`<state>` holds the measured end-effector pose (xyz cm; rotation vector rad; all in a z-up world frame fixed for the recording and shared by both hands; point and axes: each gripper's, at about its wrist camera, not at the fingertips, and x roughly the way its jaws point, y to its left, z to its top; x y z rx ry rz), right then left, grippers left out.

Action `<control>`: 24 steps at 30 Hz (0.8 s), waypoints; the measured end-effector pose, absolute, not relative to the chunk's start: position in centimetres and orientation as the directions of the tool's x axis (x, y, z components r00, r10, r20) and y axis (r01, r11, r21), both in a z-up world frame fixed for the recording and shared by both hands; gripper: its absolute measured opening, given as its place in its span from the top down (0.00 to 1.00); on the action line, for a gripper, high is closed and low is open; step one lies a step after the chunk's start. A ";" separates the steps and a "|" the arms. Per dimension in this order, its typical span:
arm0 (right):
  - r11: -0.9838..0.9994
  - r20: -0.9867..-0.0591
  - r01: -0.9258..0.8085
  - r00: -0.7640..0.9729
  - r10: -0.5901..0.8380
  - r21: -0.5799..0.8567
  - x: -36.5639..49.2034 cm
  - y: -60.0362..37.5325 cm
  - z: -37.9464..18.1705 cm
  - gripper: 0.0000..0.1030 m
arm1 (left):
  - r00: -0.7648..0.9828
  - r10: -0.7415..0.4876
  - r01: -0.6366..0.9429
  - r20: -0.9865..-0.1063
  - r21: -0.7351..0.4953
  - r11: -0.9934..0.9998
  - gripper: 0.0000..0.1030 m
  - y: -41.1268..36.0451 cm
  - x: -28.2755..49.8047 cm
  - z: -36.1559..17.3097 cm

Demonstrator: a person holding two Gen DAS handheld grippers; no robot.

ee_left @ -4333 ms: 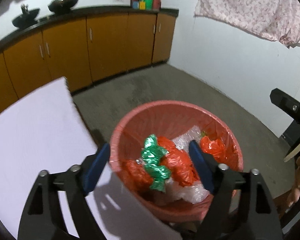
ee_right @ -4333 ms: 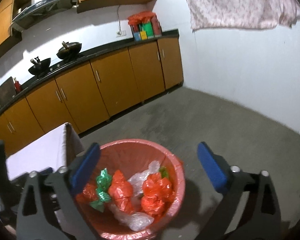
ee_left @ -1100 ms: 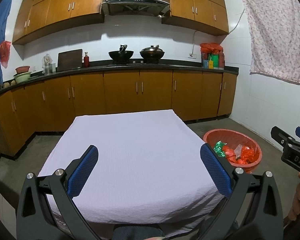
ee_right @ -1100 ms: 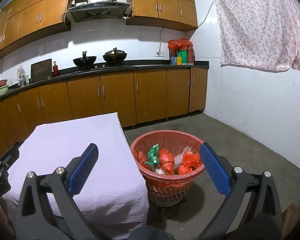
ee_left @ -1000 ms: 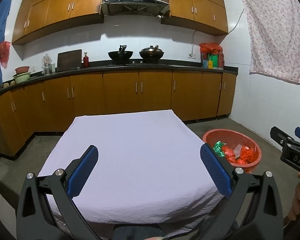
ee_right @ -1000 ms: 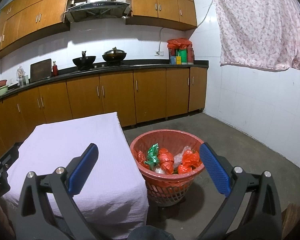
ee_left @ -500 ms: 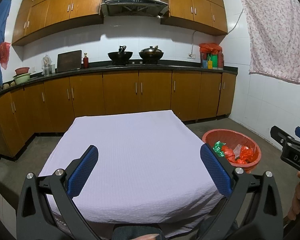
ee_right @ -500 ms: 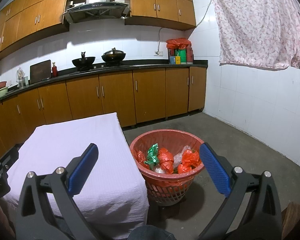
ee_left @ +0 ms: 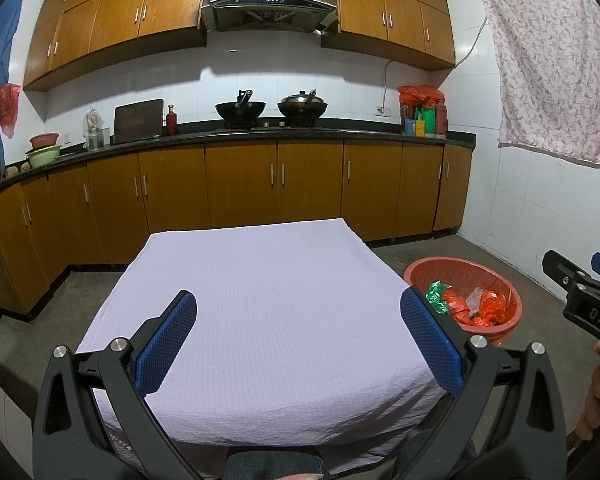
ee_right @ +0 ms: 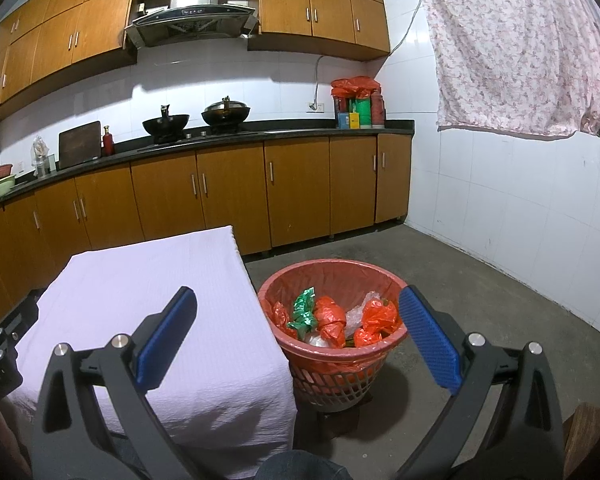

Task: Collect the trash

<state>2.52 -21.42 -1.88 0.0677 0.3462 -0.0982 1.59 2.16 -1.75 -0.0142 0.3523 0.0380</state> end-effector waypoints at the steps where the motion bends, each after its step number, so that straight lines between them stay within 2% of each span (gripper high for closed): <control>1: 0.993 -0.341 0.107 0.936 -0.084 0.050 2.6 -21.5 -1.9 0.04 | 0.938 0.035 -0.040 -0.346 -0.007 0.999 0.02 2.2 1.6 -1.7; 24: 0.993 -0.343 0.110 0.935 -0.085 0.052 2.5 -21.6 -1.9 0.04 | 0.936 0.031 -0.037 -0.351 -0.011 0.999 0.02 2.1 1.5 -1.9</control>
